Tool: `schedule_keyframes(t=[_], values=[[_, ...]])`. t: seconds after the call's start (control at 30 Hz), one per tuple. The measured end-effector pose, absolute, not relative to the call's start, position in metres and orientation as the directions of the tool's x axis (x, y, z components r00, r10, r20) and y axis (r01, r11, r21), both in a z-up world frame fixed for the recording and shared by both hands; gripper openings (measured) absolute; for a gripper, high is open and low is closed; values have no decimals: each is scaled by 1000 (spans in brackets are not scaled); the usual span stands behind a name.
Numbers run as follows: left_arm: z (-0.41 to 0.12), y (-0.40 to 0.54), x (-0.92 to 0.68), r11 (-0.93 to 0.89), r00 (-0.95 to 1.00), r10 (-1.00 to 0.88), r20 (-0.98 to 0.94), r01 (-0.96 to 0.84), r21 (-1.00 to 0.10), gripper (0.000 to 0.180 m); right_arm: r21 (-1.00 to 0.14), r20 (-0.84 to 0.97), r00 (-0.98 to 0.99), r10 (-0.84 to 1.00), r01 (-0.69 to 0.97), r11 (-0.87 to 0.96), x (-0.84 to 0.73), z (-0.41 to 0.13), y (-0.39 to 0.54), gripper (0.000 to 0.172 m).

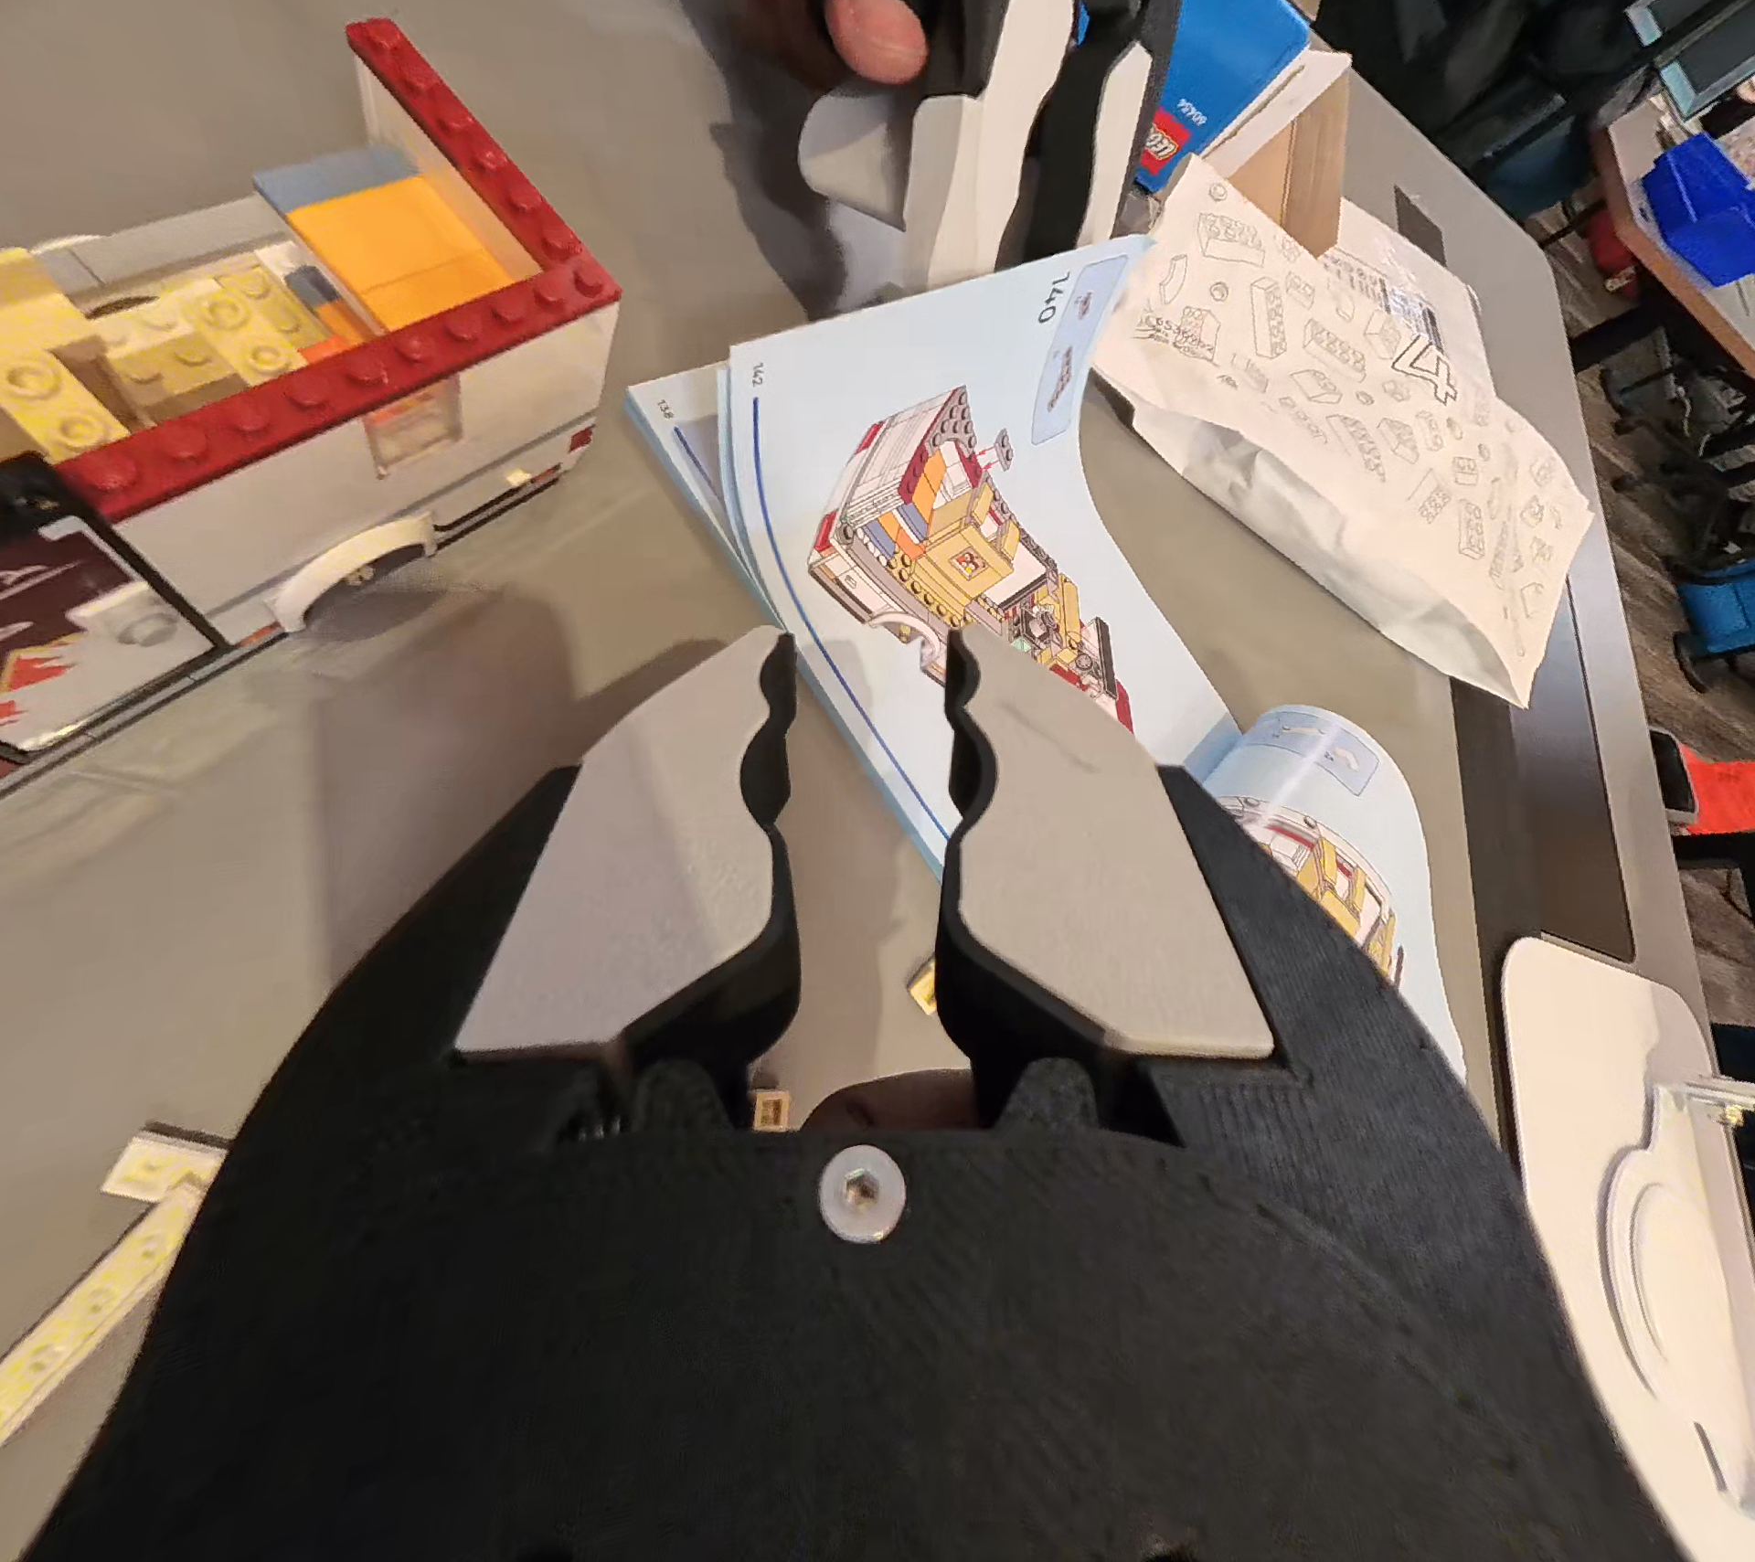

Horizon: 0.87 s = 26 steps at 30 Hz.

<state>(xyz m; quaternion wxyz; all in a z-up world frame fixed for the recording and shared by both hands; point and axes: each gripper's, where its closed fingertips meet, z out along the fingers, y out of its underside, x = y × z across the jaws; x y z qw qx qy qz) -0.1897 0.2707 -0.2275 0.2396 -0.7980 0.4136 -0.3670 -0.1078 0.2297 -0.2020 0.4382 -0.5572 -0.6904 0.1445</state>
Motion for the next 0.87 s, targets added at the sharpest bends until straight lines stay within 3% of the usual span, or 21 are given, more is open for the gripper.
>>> schedule_keyframes(t=[0.3, 0.57, 0.87], values=[[-229, 271, -190, -545, 390, -835, 388, -487, -682, 48, -682, 472, 73, 879, 661, 312, -101, -201, 238, 29], [-230, 270, -190, -513, 376, -855, 357, -509, -692, 48, -764, 449, 321, 834, 622, 172, -69, -192, 237, 28], [-230, 271, -193, -499, 376, -862, 341, -510, -701, 47, -794, 505, 449, 737, 577, 192, -54, -191, 238, 26]])
